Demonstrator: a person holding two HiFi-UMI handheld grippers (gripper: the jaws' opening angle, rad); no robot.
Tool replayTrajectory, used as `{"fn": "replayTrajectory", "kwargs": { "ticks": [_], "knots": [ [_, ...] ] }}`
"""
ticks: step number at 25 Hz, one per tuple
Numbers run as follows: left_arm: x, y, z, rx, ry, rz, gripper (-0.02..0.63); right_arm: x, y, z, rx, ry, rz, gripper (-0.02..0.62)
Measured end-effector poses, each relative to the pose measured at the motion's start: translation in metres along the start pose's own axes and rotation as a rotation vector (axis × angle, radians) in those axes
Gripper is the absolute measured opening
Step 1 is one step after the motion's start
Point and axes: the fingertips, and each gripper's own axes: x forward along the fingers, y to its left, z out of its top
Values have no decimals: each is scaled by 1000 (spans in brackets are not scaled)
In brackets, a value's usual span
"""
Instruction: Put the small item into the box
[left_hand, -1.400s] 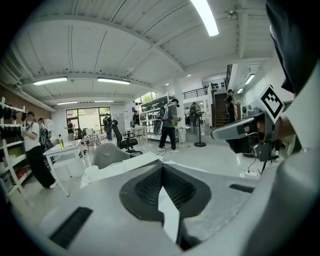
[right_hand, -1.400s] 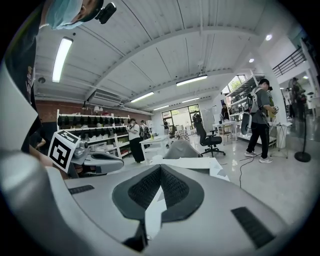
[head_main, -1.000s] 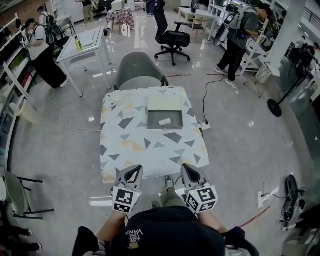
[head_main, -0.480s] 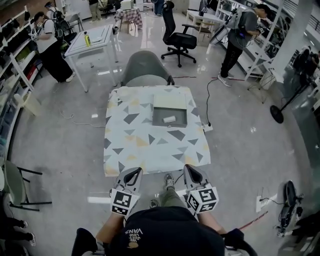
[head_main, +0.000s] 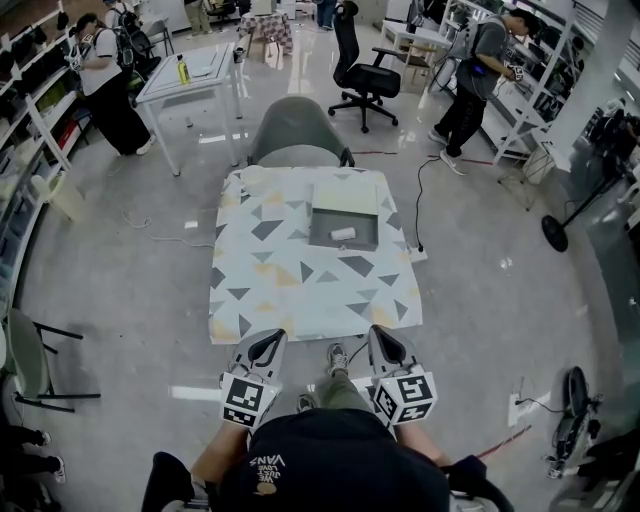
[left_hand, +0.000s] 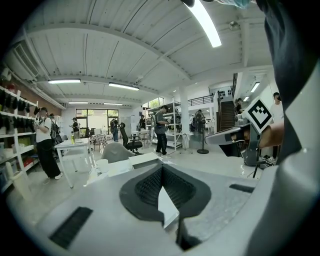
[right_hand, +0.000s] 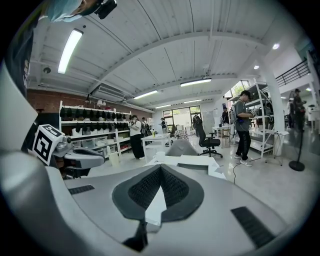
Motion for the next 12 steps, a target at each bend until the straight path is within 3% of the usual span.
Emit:
{"fn": "replayTrajectory", "kwargs": {
  "ticks": [12],
  "knots": [
    [6,-1,-1,12,13,-9,5,4,-8,3,-3,-6,0,-2]
  ]
}}
